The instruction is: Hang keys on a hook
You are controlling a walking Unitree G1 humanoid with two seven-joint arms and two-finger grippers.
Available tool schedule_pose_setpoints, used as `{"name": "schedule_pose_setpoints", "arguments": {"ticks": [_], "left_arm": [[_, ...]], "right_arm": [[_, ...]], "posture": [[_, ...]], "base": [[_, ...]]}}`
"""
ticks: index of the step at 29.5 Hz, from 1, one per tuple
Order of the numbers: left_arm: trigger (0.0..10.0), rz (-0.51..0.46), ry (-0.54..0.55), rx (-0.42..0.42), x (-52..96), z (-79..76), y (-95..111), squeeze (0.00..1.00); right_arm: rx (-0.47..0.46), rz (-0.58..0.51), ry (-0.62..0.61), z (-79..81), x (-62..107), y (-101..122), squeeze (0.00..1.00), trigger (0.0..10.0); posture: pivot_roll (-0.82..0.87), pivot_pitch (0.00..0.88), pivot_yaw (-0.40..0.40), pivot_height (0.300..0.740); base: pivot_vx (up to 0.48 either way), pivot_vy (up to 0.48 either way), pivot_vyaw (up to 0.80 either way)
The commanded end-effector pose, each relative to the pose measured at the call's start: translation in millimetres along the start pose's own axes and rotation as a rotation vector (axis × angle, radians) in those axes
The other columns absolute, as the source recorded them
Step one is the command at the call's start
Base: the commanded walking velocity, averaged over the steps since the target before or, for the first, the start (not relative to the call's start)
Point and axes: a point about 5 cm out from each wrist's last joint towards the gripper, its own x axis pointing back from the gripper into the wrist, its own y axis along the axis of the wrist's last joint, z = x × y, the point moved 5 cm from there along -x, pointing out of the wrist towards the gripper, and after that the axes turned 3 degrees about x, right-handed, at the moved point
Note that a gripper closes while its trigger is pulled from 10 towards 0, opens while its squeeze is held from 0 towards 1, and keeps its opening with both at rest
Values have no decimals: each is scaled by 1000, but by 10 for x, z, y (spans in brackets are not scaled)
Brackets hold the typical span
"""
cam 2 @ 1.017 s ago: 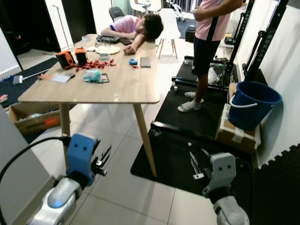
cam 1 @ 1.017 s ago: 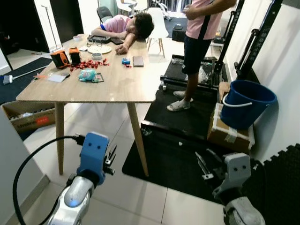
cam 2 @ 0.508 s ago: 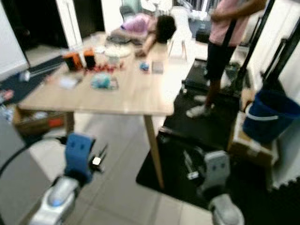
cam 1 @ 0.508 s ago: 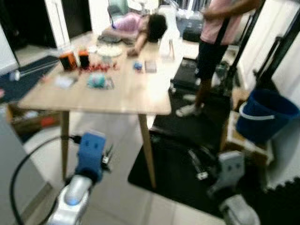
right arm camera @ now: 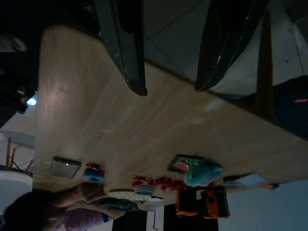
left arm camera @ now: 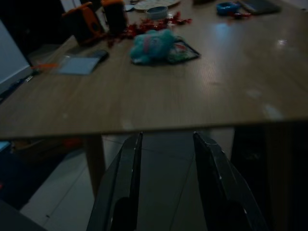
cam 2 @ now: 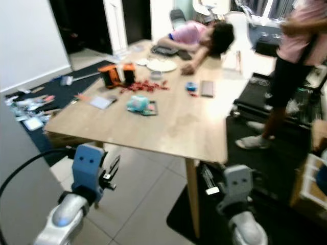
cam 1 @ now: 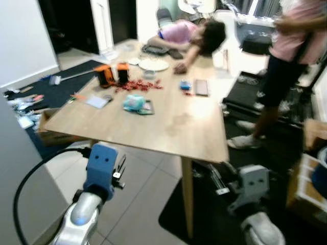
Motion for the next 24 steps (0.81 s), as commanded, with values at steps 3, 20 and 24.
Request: {"name": "schedule_pose_setpoints", "arguments": {"ticks": [3,20,24], "left_arm": [[10000,11,-24,-8,-1,-61,-30,0],[10000,-8,-41,-4,-24,-90,23,0],[10000,-9,-44,-4,-26,-97,26,0]], "right_arm": [[8,34,-25,-87,58,-77,0,10000],[-2,33,-34,-90,52,-86,0,10000],[-3,32,-34,-90,52,-87,0,10000]], "posture": [[43,93,-9,740],[43,87,-1,740],[43,87,-1,740]], "base": [[440,0,0],[439,0,0],[439,0,0]]}}
